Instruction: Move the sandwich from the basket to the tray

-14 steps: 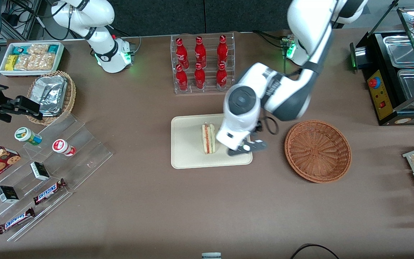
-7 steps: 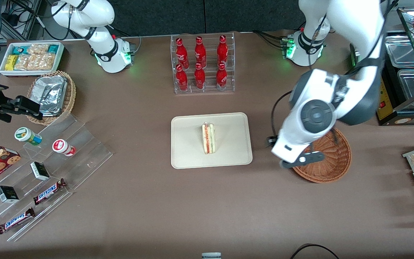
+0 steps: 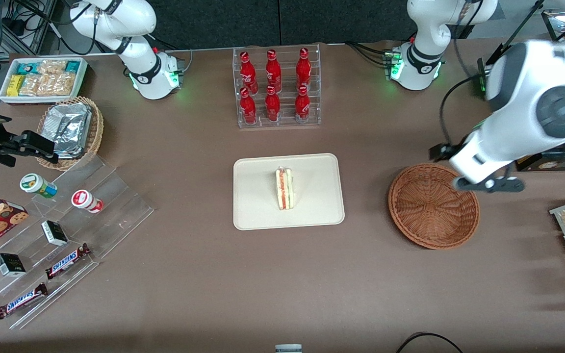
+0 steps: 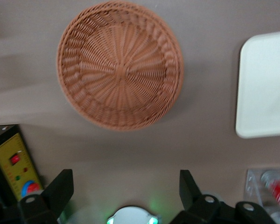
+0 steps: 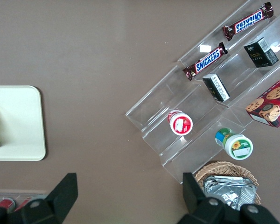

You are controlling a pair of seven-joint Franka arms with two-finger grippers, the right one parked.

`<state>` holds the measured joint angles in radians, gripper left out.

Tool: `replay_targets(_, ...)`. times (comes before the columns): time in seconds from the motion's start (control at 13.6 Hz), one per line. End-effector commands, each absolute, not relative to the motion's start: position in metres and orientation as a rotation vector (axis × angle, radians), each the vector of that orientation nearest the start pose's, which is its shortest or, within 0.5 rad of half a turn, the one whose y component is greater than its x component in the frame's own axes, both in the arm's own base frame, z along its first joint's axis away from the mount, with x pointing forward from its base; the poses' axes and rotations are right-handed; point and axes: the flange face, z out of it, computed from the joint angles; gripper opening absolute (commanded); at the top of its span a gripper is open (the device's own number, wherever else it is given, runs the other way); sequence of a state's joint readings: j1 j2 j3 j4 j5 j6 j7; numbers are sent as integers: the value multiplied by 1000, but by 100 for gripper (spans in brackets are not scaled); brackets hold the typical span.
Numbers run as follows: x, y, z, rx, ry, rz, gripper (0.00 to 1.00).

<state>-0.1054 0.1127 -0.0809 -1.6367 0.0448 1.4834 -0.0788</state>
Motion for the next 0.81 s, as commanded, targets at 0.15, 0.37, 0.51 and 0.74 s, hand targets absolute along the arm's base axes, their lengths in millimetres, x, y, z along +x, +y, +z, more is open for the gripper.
replay_targets(0.15, 537, -59, 564, -3067, 235, 411, 100)
replay_targets(0.37, 516, -56, 593, -3082, 221, 455, 100)
replay_targets(0.51, 507, -55, 608, -3095, 212, 446, 100)
replay_targets(0.74, 503, -53, 620, -3091, 200, 457, 100)
